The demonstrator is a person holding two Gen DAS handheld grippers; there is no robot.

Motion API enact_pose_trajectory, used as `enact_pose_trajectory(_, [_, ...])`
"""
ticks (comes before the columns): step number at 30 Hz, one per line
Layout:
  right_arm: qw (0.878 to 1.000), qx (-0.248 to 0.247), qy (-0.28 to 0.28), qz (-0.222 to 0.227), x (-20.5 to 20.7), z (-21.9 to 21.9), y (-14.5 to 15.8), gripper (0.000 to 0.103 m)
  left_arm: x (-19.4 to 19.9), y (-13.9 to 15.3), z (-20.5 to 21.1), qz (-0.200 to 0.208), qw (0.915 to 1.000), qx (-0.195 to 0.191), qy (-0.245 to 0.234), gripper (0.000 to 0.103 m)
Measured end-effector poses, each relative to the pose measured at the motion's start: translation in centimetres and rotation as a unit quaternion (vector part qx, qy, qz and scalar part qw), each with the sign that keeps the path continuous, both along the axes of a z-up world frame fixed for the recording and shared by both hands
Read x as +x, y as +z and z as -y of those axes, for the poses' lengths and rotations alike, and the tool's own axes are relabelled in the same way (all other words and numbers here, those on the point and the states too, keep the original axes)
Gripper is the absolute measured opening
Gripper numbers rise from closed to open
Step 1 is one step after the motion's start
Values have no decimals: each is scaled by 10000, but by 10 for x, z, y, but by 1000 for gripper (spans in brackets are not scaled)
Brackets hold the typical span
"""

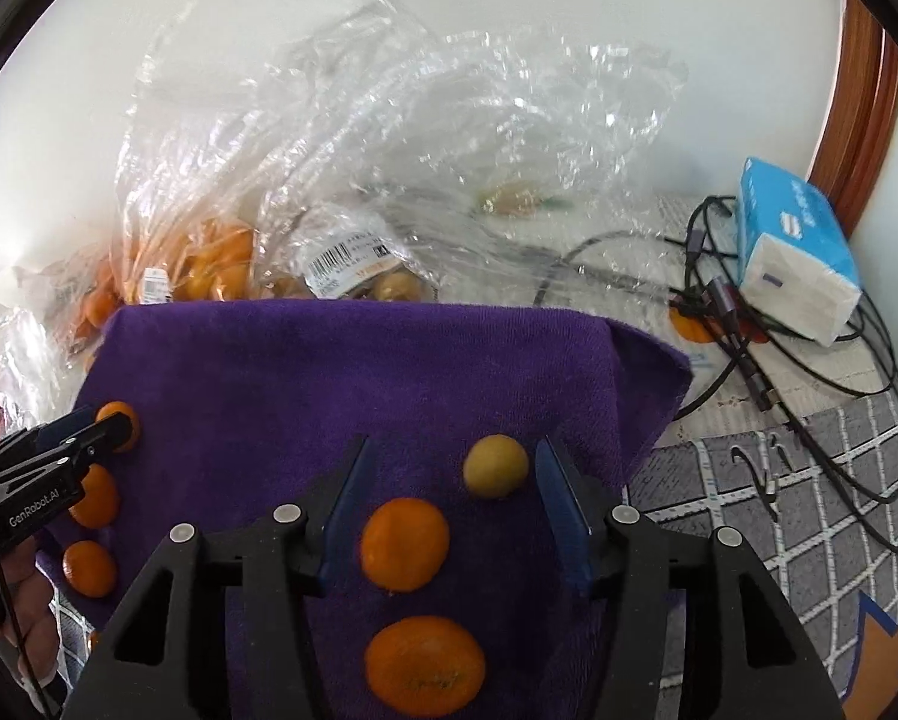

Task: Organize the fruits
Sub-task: 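Lift both open grippers away from the towel toward the star mat, then grasp the red fruit with the right gripper while the left gripper grasps an orange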

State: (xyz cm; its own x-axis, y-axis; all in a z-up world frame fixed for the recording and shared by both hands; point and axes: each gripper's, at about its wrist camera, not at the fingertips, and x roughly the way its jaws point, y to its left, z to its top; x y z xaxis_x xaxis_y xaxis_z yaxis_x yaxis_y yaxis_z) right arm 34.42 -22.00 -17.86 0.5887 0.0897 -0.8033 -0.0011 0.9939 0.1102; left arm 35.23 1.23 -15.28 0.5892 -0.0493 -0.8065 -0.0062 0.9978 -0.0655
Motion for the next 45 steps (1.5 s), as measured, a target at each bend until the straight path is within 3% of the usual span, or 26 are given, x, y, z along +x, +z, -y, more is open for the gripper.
enact_pose_trajectory(4, [9996,-7,-97,283,-23,-4,24,62,-12,25,-1,251,9992,-292,-68,53])
enact_pose_trajectory(8, [9979,-112,-339,537,-56,-5,45,62,-36,56,-2,628,9968,-494,-53,53])
enact_pose_trajectory(11, [9960,-350,-409,707,-83,-6,59,62,-65,75,-4,945,9943,-464,-189,53])
enact_pose_trajectory(14, [9930,-484,-575,914,-110,-6,71,62,-93,78,-11,983,9948,-212,-153,53])
enact_pose_trajectory(22, [9937,-79,-555,972,-168,-16,74,62,-153,47,-52,650,9977,-154,75,53])
enact_pose_trajectory(29, [9963,-146,-332,780,-197,-45,44,50,-197,7,-94,387,9979,23,517,53])
enact_pose_trajectory(32, [9977,-24,-257,633,-203,-57,24,47,-209,-14,-111,201,9975,-4,684,53])
enact_pose_trajectory(38, [9988,280,80,401,-208,-83,1,46,-231,-38,-141,112,9940,295,1051,53])
enact_pose_trajectory(45, [9974,324,573,279,-194,-122,-13,47,-242,-46,-153,358,9918,223,1207,62])
